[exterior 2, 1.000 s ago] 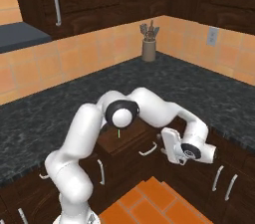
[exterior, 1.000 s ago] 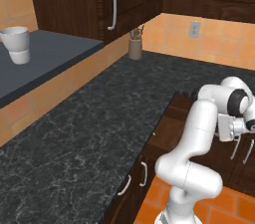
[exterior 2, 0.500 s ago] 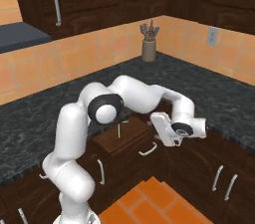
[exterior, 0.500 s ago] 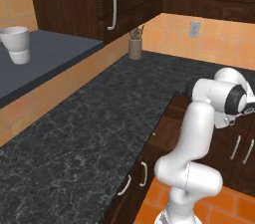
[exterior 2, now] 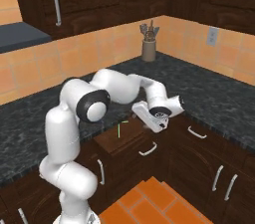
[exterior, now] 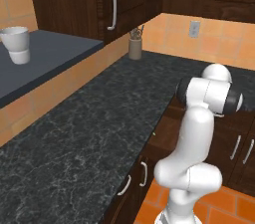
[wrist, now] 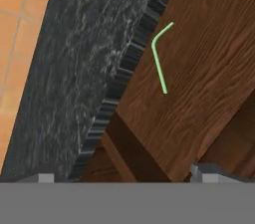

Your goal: Take a straw from the drawer in front and place it inside the glass cup on the dining counter.

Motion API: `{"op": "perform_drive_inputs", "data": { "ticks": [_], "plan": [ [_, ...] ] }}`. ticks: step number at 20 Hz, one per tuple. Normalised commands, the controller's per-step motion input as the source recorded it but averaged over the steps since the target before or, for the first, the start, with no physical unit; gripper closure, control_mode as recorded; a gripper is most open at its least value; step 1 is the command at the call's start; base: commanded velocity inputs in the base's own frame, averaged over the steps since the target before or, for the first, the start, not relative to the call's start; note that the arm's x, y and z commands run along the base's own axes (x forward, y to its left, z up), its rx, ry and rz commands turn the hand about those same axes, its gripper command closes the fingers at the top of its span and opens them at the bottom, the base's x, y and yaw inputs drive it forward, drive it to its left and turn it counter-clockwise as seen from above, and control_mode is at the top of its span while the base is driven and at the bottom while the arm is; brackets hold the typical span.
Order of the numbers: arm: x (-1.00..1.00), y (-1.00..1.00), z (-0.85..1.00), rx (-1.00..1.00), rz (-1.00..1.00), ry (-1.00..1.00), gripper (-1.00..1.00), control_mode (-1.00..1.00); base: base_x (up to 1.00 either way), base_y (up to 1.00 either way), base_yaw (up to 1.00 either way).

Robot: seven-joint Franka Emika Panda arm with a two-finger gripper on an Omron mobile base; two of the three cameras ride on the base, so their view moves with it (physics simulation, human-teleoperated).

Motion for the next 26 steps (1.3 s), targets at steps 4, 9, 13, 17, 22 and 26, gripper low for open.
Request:
{"op": "perform_drive_inputs", "data": {
  "ticks": [4, 9, 13, 17, 22, 26],
  "plan": [
    [0.32, 0.38, 0.00, -0.18, 0.05, 0.10, -1.00, -1.00, 0.00, 0.00, 0.00],
    [0.33, 0.32, 0.00, -0.14, 0.01, 0.07, -1.00, -1.00, 0.00, 0.00, 0.00],
    [0.27, 0.25, -0.09, -0.12, 0.01, 0.13, -1.00, -1.00, 0.00, 0.00, 0.00],
    [0.21, 0.11, -0.37, -0.11, 0.04, 0.08, -1.00, -1.00, 0.00, 0.00, 0.00],
    [0.13, 0.00, -0.39, -0.03, 0.06, 0.00, -1.00, -1.00, 0.00, 0.00, 0.00],
    [0.05, 0.00, -0.38, 0.00, 0.06, 0.00, -1.00, -1.00, 0.00, 0.00, 0.00]
  ]
}}
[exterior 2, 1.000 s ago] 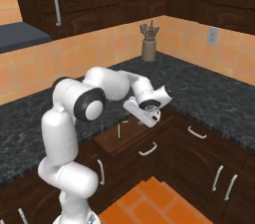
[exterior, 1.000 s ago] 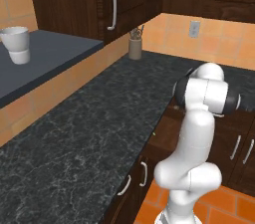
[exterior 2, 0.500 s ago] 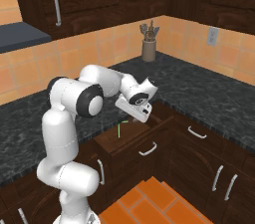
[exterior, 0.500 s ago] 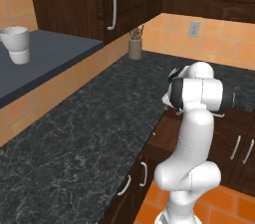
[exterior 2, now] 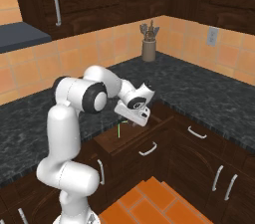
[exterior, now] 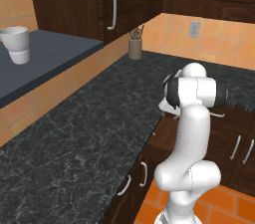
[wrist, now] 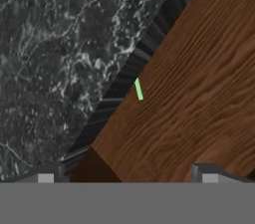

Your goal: Take a straw from the drawer in front and place it inside the glass cup on the dining counter.

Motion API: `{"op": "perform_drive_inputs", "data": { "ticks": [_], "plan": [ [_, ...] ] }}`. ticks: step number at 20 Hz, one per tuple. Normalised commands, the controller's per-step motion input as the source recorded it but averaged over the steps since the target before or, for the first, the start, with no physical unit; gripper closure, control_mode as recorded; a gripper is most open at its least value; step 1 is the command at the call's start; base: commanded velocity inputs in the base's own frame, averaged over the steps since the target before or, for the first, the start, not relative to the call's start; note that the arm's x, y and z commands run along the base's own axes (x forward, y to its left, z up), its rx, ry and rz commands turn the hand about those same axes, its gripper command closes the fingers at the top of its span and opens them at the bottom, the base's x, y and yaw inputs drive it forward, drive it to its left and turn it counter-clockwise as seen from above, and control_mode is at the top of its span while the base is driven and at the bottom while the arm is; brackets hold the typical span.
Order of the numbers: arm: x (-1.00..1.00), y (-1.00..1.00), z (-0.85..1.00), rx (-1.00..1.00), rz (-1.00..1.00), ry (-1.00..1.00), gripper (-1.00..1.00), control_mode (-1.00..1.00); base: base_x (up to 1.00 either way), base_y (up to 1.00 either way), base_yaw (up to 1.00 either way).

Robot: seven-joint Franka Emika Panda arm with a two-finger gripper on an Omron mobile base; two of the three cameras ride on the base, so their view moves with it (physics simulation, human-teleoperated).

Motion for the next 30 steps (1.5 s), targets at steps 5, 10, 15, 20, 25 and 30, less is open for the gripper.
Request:
{"op": "perform_drive_inputs", "data": {
  "ticks": [5, 10, 15, 20, 25, 30],
  "plan": [
    [0.02, 0.00, -0.37, 0.00, 0.05, 0.00, -1.00, -1.00, 0.00, 0.00, 0.00],
    [0.05, 0.00, -0.33, -0.03, 0.07, 0.03, -1.00, -1.00, 0.00, 0.00, 0.00],
    [0.00, -0.03, -0.34, -0.05, 0.10, 0.02, -1.00, -1.00, 0.00, 0.00, 0.00],
    [0.00, -0.17, -0.32, -0.04, 0.13, 0.03, -1.00, -1.00, 0.00, 0.00, 0.00],
    [-0.02, -0.43, -0.31, -0.03, 0.12, 0.11, -1.00, -1.00, 0.00, 0.00, 0.00],
    [-0.12, -0.57, -0.35, 0.00, 0.10, 0.13, -1.00, -1.00, 0.00, 0.00, 0.00]
  ]
}}
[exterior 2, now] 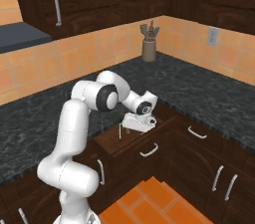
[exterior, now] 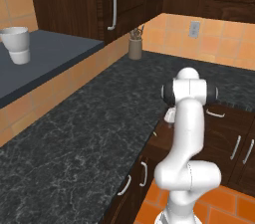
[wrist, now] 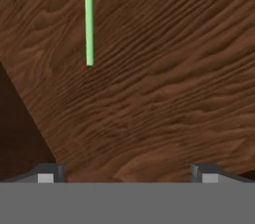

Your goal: Take a straw from the drawer in front and place it inside the glass cup on the dining counter.

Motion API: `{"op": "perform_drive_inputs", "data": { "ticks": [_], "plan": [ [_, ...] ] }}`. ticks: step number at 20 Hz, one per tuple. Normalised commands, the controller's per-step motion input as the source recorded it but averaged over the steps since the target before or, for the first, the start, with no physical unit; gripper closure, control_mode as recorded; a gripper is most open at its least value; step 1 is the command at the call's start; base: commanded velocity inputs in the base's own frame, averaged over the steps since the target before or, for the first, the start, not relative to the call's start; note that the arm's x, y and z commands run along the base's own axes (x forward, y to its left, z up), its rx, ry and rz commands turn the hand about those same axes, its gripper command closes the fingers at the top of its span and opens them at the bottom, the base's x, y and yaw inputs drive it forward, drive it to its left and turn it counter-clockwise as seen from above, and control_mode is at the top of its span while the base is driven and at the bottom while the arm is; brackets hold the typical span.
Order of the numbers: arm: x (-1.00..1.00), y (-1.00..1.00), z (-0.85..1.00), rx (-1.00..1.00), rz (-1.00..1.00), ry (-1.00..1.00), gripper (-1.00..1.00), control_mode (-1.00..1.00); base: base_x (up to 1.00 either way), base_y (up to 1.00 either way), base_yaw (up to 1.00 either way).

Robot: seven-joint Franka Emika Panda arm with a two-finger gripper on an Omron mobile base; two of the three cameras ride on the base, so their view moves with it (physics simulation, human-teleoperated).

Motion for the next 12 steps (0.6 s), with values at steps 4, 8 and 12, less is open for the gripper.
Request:
{"op": "perform_drive_inputs", "data": {
  "ticks": [4, 8, 12],
  "plan": [
    [-0.24, -0.58, -0.21, 0.00, 0.08, 0.08, -1.00, -1.00, 0.00, 0.00, 0.00],
    [-0.37, -0.69, -0.01, 0.00, 0.04, 0.04, -1.00, -1.00, 0.00, 0.00, 0.00],
    [-0.50, -0.80, 0.00, 0.00, 0.00, 0.03, -1.00, -1.00, 0.00, 0.00, 0.00]
  ]
}}
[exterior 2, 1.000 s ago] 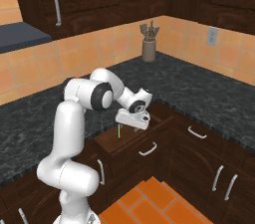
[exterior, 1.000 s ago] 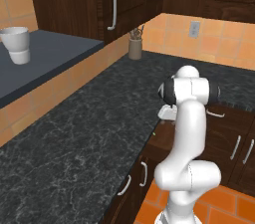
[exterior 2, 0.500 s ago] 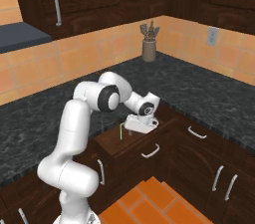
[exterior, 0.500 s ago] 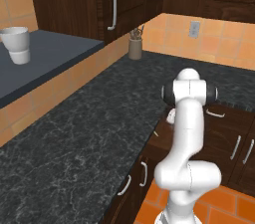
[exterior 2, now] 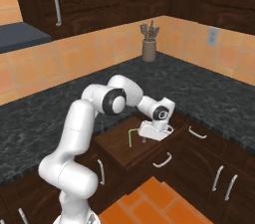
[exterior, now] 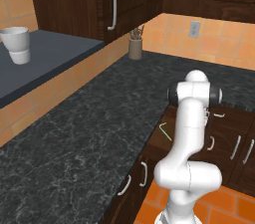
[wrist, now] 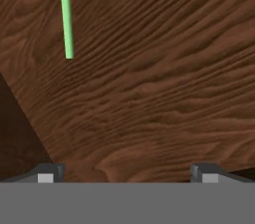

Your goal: Take a straw from the drawer in front and place it inside the glass cup on the dining counter.

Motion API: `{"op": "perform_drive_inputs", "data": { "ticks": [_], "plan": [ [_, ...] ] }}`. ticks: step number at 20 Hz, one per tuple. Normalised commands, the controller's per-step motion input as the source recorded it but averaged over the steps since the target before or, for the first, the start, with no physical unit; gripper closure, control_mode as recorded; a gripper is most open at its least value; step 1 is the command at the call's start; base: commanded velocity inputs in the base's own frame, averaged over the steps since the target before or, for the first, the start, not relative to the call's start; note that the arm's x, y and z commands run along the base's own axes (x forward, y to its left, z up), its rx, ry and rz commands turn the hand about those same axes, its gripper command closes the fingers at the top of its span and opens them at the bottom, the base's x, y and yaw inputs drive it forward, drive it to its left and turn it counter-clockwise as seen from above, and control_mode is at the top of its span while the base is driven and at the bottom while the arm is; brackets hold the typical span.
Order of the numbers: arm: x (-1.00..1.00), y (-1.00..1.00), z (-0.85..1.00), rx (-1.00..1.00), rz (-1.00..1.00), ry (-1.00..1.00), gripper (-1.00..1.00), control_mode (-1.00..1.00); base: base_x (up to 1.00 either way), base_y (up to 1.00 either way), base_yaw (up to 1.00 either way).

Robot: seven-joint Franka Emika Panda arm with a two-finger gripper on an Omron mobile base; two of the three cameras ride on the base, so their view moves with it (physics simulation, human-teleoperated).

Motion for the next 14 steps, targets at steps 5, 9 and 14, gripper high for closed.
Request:
{"op": "perform_drive_inputs", "data": {
  "ticks": [5, 9, 14],
  "plan": [
    [-0.55, -0.88, -0.02, 0.00, 0.00, 0.03, -1.00, -1.00, 0.00, 0.00, 0.00],
    [-0.51, -0.81, -0.03, 0.00, 0.00, 0.02, -1.00, -1.00, 0.00, 0.00, 0.00],
    [-0.38, -0.60, 0.00, 0.00, 0.00, 0.01, -1.00, -1.00, 0.00, 0.00, 0.00]
  ]
}}
